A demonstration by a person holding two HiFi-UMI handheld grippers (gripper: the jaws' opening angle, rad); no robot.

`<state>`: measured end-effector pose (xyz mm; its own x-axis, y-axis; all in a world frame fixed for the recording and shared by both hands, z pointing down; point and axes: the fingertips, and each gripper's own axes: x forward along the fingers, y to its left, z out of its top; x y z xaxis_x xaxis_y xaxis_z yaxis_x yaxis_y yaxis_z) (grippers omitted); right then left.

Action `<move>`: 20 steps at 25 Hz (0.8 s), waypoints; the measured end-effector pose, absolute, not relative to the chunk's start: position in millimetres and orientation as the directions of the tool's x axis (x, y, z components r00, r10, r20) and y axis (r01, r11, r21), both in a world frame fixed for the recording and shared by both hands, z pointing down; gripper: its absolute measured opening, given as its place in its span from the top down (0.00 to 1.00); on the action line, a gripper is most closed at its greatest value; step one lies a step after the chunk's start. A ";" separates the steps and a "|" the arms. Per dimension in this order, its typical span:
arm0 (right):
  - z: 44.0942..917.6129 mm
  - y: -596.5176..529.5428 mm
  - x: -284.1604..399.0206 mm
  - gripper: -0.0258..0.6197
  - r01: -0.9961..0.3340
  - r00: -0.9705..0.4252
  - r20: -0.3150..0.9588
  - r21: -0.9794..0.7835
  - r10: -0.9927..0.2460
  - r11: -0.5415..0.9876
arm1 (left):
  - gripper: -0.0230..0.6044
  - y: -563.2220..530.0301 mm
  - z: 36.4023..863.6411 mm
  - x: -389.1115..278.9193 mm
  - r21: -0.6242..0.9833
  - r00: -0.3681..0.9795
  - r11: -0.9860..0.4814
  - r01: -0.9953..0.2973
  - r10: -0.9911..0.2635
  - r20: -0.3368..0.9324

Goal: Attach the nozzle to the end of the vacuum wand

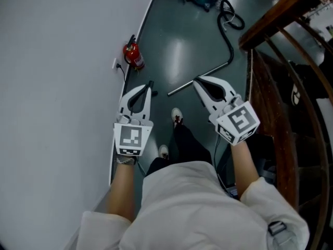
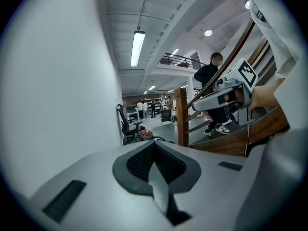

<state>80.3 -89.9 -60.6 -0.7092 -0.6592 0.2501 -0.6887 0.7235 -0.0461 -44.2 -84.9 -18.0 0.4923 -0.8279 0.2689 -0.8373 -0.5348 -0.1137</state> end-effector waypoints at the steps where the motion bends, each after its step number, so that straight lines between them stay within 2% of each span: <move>1: -52.6 -95.6 77.5 0.92 -0.686 -0.711 0.257 -0.052 -0.654 0.726 | 0.96 -89.8 -11.3 -44.1 -0.115 0.486 -0.530 -0.840 -0.830 0.274; 10: 27.8 -136.7 46.9 0.92 -0.644 -0.738 0.308 -0.060 -0.600 0.762 | 0.96 -124.4 55.9 -43.9 -0.091 0.446 -0.499 -0.862 -0.832 0.330; 20: 141.4 -149.6 24.5 0.92 -0.578 -0.732 0.423 0.030 -0.534 0.815 | 0.96 -144.4 139.9 -51.7 -0.068 0.463 -0.520 -0.851 -0.805 0.370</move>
